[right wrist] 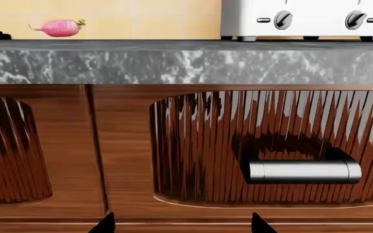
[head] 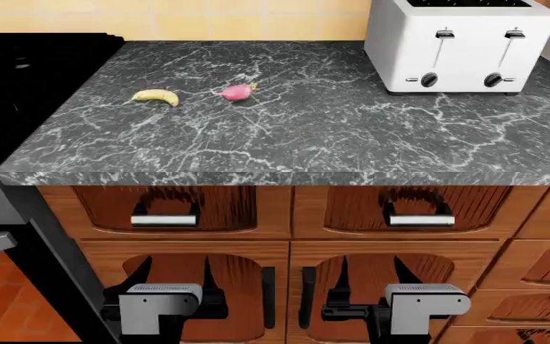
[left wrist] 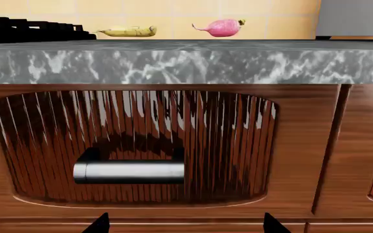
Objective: Pick the banana, radish from the counter and place them in the cabinet. Then close the cabinet.
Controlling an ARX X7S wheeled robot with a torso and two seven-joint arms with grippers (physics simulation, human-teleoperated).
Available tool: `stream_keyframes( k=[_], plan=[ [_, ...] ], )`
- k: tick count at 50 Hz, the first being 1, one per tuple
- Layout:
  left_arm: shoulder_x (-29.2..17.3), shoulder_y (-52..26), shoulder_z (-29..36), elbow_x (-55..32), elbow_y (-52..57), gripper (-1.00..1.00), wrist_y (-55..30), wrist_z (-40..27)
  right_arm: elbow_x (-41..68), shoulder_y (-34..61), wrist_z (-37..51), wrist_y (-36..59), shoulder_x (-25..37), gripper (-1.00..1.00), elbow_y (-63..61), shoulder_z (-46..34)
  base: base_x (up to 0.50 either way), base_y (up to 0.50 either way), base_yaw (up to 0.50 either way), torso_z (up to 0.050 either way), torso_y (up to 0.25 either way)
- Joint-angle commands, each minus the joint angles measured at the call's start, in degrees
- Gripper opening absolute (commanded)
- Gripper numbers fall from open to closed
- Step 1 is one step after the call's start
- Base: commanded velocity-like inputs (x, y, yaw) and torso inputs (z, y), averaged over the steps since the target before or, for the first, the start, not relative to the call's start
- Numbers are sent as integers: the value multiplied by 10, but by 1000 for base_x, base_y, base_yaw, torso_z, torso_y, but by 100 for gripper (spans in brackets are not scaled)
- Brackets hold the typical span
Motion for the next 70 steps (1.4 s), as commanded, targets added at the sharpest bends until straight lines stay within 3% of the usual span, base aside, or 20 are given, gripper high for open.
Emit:
stream_keyframes(
  k=[1,15,25,41,55,70],
  plan=[
    [-11,4,16,-12,9,100,1,0,7,1,11,2,9,100,0,-12,0,0,0,0,0],
    [-38,-13,45,-33,137,100,-95,-10,18,22,33,63,39,100,-55,-33,0,0,0,0,0],
    [-53,-91,31,-105,293,100,-281,-8,58,57,25,188,60,100,-181,-21,0,0,0,0,0],
    [-80,-250,-31,-209,400,100,-537,-38,106,150,13,354,104,100,-340,-11,34,0,0,0,0],
    [-95,-297,-76,-258,459,100,-563,-27,133,222,18,454,124,100,-415,-7,254,0,0,2,0],
    [-99,-315,-138,-334,490,100,-608,-15,152,262,21,518,145,100,-462,-1,0,0,0,50,0]
  ],
)
